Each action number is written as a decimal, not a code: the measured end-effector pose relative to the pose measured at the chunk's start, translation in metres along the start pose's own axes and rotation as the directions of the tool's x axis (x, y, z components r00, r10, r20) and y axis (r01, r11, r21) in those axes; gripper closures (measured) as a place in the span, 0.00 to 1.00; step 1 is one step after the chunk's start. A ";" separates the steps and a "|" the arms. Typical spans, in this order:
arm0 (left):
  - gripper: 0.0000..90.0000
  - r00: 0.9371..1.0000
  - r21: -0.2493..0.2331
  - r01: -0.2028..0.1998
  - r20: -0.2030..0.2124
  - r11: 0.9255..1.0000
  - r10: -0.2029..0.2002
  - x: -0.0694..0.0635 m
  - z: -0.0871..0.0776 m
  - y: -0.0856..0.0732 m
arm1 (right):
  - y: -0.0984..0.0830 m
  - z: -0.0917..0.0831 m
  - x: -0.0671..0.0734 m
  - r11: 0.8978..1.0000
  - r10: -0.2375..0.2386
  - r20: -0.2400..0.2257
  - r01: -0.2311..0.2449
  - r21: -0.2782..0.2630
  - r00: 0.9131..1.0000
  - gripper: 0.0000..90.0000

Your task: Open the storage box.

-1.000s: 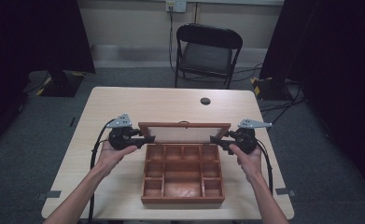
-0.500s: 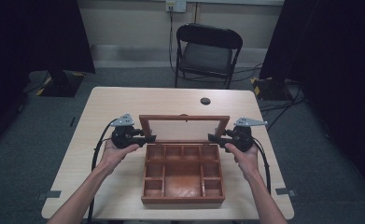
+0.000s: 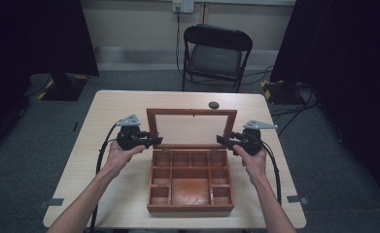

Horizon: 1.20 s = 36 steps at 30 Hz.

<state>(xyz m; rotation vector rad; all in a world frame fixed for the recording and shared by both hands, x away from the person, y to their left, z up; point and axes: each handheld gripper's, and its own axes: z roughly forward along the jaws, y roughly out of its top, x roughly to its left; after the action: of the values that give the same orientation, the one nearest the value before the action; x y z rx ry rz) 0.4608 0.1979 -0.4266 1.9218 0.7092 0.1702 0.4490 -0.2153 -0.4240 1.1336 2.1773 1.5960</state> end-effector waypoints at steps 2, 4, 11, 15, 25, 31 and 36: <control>0.71 1.000 -0.003 0.004 0.002 1.000 -0.004 0.001 0.001 0.000 | 0.000 0.001 0.000 1.000 -0.002 0.010 0.002 0.000 1.000 0.56; 0.71 1.000 -0.006 0.015 -0.002 1.000 -0.015 0.002 0.002 0.000 | 0.000 0.002 0.001 1.000 -0.011 0.021 0.011 0.003 1.000 0.56; 0.70 0.999 -0.030 0.045 -0.009 0.999 -0.045 0.008 0.008 -0.001 | 0.000 0.003 0.000 1.000 -0.012 0.040 0.011 0.014 0.999 0.56; 0.71 0.999 -0.023 0.043 -0.012 0.999 -0.044 0.010 0.008 -0.001 | 0.000 0.006 -0.001 1.000 -0.013 0.044 0.012 0.011 0.999 0.56; 0.73 0.998 -0.004 0.066 -0.025 0.998 -0.066 0.014 0.010 -0.011 | -0.006 0.011 -0.006 0.999 -0.012 0.053 0.010 0.042 0.999 0.55; 0.75 0.996 -0.007 0.086 -0.036 0.996 -0.087 0.017 0.012 -0.016 | -0.008 0.015 -0.010 0.999 0.014 0.059 -0.016 0.036 0.998 0.55; 0.74 0.993 -0.010 0.115 -0.023 0.993 -0.115 0.020 0.013 -0.017 | -0.008 0.018 -0.012 0.999 0.033 0.045 -0.035 0.036 0.998 0.49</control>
<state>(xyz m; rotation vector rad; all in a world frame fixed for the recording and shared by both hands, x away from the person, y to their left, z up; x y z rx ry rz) 0.4757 0.2035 -0.4508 1.8681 0.8318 0.1241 0.4640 -0.2110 -0.4411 1.2113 2.1790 1.5355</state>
